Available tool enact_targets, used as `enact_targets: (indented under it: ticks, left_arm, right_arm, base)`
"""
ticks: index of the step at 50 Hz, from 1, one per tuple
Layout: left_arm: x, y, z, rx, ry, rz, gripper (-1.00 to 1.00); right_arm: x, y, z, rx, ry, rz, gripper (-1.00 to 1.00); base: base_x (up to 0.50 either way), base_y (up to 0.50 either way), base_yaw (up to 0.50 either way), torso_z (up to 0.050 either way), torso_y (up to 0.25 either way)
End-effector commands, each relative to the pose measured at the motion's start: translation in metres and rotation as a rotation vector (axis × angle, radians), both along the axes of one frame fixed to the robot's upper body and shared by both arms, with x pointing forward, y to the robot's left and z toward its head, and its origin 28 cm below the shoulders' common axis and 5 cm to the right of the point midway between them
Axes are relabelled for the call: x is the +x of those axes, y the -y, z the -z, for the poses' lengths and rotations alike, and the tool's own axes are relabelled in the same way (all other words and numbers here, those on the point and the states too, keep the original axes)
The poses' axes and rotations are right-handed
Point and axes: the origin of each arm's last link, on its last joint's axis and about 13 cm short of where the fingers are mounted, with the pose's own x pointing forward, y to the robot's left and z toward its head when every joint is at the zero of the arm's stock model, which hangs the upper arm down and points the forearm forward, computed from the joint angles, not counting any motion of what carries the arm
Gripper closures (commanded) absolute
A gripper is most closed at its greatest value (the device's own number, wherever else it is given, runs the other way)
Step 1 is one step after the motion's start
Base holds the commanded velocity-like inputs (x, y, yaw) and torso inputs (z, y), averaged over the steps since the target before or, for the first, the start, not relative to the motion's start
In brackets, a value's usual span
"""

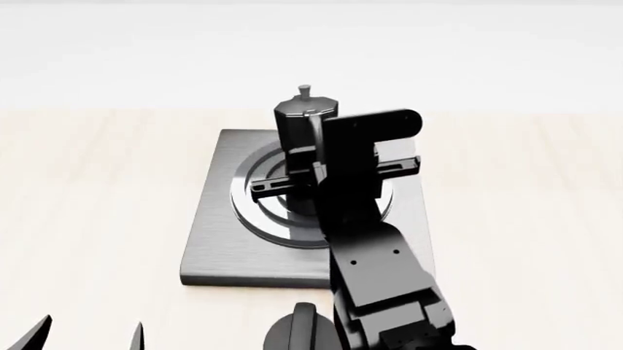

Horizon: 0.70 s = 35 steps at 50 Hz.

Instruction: Put the moka pot on the stove.

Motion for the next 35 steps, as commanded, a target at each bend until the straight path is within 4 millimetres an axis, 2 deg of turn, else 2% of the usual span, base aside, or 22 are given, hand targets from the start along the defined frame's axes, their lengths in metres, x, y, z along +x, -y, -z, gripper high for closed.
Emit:
enact_targets:
  ticks: [1, 35]
  left_arm:
    - [-0.002, 0.0, -0.005, -0.003, 0.019, 0.004, -1.0]
    - [-0.002, -0.001, -0.005, -0.007, 0.019, 0.006, -1.0]
  right_arm:
    - [-0.013, 0.002, 0.032, -0.023, -0.084, 0.013, 1.0]
    - [-0.019, 0.006, 0.045, -0.001, -0.067, 0.022, 1.0]
  base:
    - [0.0, 0.0, 0.0, 0.0, 0.0]
    - [0.0, 0.0, 0.0, -0.001, 0.0]
